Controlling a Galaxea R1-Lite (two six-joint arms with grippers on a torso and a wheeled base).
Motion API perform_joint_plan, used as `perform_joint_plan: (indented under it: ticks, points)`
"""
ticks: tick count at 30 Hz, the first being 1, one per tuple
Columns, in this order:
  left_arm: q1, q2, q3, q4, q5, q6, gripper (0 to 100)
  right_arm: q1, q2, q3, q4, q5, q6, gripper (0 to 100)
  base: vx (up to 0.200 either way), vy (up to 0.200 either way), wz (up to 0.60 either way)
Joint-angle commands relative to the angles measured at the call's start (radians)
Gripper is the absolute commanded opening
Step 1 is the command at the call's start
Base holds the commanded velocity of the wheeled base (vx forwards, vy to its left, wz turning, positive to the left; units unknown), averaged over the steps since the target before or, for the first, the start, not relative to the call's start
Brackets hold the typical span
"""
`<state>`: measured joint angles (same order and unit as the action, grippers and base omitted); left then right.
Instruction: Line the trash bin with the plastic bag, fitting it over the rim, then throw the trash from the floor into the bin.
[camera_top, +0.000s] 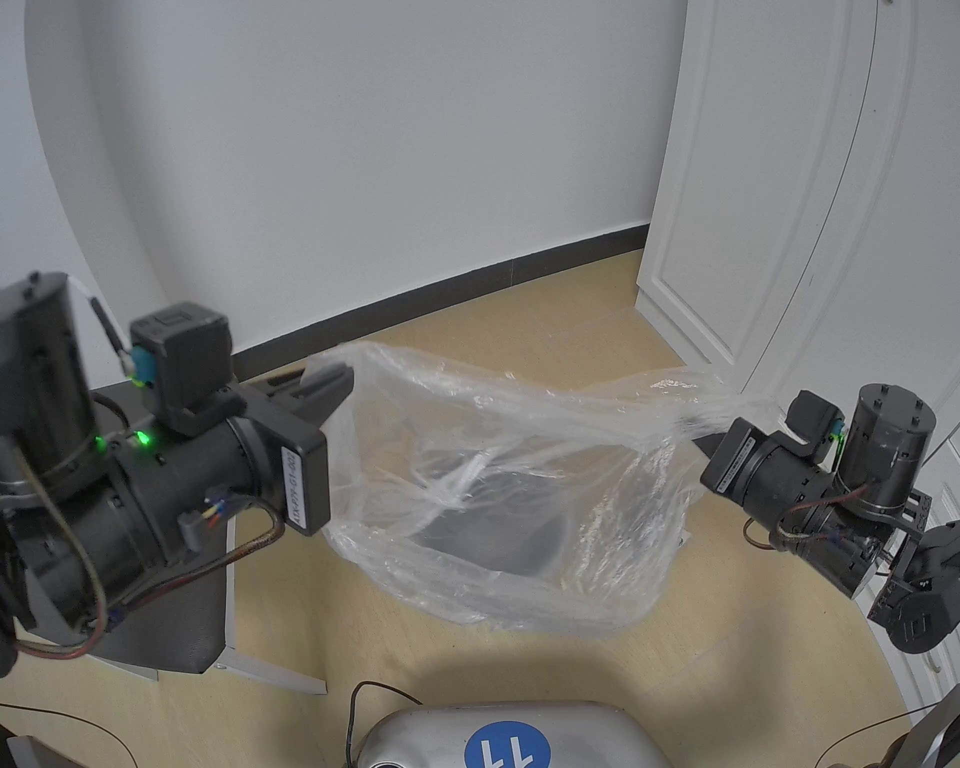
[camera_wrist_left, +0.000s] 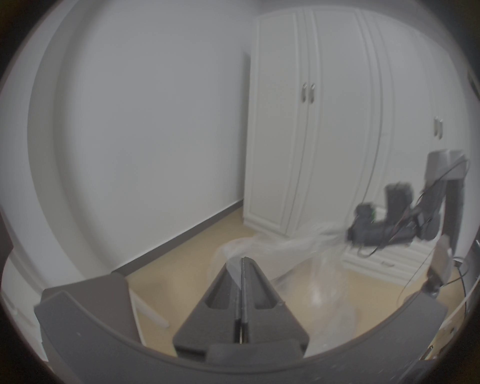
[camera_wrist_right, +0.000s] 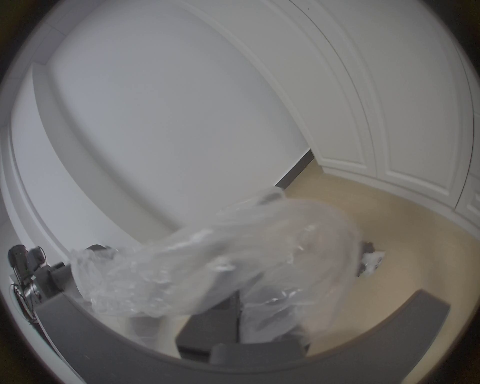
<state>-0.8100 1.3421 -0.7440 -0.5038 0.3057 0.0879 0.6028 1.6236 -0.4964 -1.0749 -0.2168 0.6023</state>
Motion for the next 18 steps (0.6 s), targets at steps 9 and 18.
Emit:
perform_joint_plan:
  ticks: [9, 18]
  points:
    - [0.184, 0.261, 0.029, -0.012, -0.010, -0.007, 0, -0.130, -0.025, -0.045, 0.069, -0.022, -0.082, 0, 0.000, 0.000, 0.00]
    - [0.213, 0.305, 0.020, -0.056, -0.008, -0.019, 0, -0.138, -0.019, -0.044, 0.066, -0.024, -0.087, 0, 0.000, 0.000, 0.00]
